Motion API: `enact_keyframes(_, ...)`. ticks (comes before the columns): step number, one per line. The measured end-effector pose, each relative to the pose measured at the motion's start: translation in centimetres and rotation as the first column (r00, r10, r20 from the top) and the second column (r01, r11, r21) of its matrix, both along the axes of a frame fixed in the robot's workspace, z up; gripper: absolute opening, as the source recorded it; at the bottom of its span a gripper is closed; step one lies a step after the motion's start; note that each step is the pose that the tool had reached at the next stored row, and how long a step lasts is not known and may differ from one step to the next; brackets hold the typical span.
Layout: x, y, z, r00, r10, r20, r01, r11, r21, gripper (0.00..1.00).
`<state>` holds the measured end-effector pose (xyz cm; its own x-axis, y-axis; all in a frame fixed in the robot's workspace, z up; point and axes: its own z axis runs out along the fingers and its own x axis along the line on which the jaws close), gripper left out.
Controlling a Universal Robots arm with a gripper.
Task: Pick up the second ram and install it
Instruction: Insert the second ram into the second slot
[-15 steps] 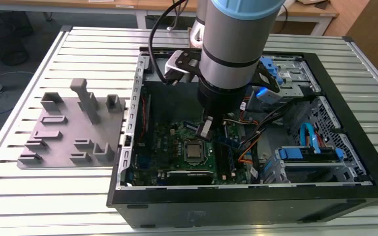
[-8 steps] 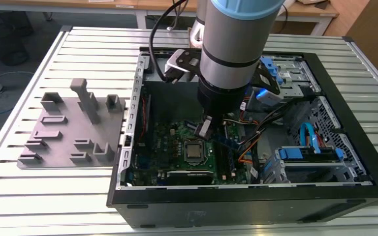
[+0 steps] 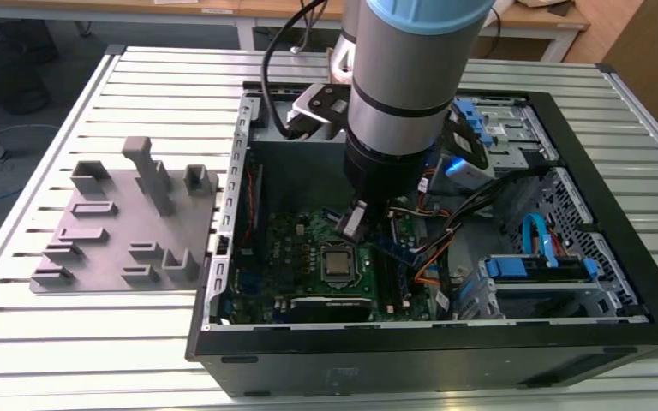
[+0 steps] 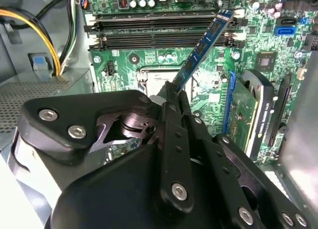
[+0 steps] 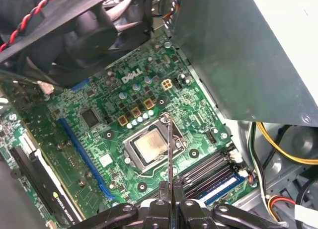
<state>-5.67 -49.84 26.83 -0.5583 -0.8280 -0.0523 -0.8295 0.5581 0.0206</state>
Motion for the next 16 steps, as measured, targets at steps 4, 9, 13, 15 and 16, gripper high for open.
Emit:
enact_keyframes(4,0.00,0.00,-0.01,0.9994,-0.035,0.0000,0.035,0.9994,0.0000,0.14)
enact_keyframes(9,0.00,0.00,-0.02,0.9969,-0.079,0.0000,0.079,0.9969,0.0000,0.14)
enact_keyframes(13,0.00,0.00,-0.03,0.9935,-0.114,0.0000,0.114,0.9935,0.0000,0.14)
enact_keyframes(15,0.00,0.00,-0.03,0.9914,-0.131,0.0000,0.131,0.9914,0.0000,0.14)
enact_keyframes(16,0.00,0.00,-0.04,0.9903,-0.139,0.0000,0.139,0.9903,0.0000,0.14)
